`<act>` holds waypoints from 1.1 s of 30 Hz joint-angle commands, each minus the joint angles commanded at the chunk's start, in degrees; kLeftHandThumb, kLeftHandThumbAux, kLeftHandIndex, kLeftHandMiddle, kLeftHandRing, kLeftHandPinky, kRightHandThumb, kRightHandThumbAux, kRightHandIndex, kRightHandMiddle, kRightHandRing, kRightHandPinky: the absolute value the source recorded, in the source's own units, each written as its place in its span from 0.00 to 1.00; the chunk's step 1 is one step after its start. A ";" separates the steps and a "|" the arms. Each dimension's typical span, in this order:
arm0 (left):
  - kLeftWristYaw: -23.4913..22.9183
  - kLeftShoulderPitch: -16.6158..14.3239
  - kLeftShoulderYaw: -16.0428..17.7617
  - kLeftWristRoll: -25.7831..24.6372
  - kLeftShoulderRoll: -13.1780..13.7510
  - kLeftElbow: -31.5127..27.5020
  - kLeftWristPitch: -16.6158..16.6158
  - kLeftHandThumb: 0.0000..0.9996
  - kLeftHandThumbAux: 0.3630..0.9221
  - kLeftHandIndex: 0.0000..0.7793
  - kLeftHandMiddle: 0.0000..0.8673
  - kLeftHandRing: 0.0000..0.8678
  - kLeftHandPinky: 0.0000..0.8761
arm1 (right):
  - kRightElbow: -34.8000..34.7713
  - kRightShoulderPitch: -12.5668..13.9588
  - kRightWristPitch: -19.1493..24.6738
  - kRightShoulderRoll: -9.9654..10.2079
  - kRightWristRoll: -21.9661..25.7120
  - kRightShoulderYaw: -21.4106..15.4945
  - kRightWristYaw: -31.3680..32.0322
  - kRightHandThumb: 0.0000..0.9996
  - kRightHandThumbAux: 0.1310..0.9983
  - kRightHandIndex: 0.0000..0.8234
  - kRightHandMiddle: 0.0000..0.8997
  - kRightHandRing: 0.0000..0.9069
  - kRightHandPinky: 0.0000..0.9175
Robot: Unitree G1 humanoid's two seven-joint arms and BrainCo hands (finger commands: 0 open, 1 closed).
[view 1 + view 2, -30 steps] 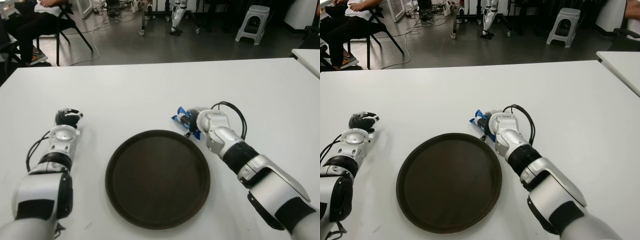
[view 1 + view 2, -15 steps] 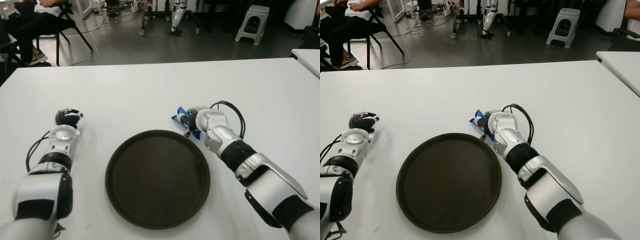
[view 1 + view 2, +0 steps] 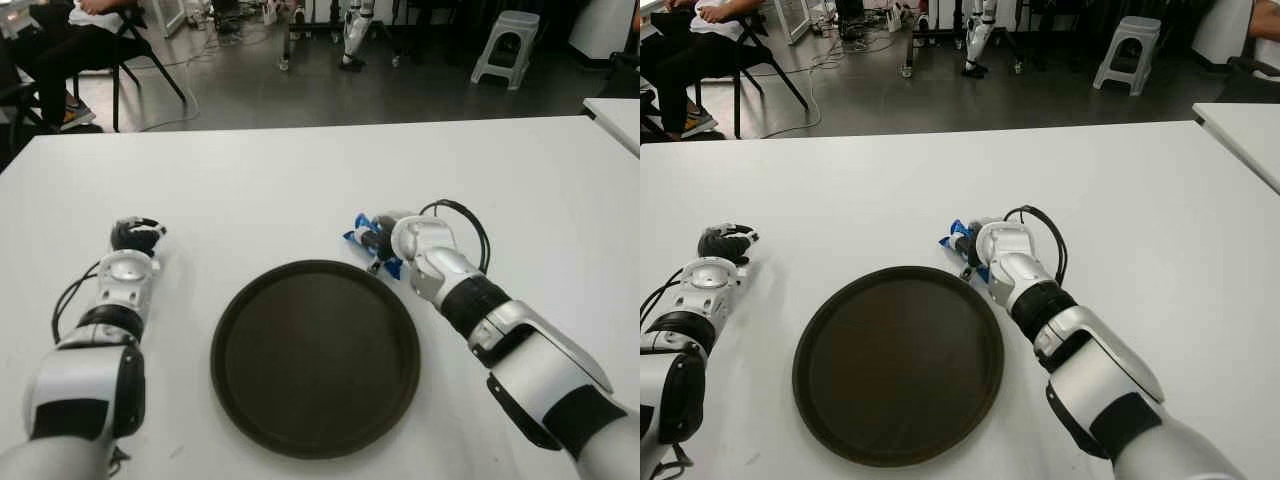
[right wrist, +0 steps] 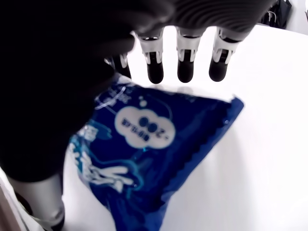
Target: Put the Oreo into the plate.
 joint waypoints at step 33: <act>0.28 0.16 0.14 -0.01 0.03 0.06 -0.29 0.68 0.64 0.51 0.19 0.21 0.23 | 4.50 0.43 -7.72 -1.13 -0.32 0.61 -13.21 0.50 0.76 0.38 0.14 0.03 0.00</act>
